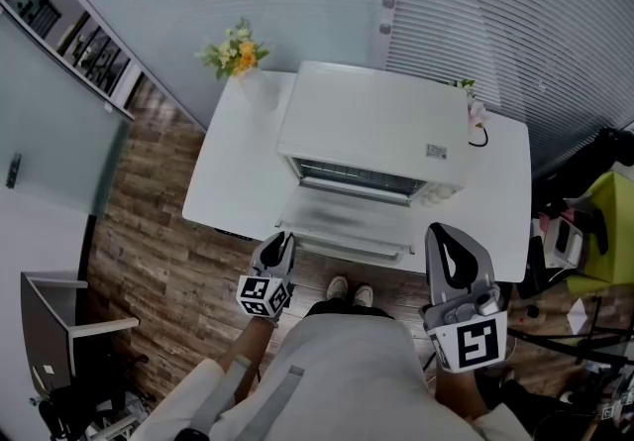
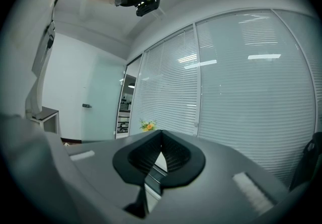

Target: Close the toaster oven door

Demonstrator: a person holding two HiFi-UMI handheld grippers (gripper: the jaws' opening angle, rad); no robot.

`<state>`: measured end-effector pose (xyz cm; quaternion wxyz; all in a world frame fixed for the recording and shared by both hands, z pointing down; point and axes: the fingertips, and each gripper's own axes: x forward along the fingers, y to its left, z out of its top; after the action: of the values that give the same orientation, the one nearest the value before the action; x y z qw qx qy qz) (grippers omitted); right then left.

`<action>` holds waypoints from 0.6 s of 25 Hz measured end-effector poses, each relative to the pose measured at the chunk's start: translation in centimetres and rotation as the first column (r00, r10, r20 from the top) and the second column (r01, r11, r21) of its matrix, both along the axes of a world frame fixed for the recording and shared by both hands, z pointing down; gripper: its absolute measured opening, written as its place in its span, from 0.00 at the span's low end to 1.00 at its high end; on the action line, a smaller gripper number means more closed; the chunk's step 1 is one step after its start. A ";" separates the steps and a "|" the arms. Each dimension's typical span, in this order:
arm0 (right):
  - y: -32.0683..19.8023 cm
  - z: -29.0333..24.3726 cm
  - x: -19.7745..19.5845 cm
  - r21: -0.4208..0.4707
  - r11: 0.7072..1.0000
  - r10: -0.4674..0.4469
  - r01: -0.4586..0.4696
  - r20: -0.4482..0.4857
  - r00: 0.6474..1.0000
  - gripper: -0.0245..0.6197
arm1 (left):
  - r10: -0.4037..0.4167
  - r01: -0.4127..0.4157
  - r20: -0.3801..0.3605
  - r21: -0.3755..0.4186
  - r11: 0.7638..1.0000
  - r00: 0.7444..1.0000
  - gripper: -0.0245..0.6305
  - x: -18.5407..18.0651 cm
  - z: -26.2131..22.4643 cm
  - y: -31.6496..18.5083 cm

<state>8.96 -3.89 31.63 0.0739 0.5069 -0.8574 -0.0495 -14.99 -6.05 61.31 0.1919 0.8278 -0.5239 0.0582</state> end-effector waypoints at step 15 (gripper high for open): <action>0.0 -0.2 -0.1 0.004 1.000 -0.001 0.001 -0.001 1.000 0.04 | 0.003 -0.003 -0.007 0.012 1.000 1.000 0.16 0.1 -0.9 -0.6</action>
<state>8.88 -3.88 31.47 0.0732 0.5067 -0.8575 -0.0516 -14.87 -6.66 60.45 0.1887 0.8300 -0.5223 0.0524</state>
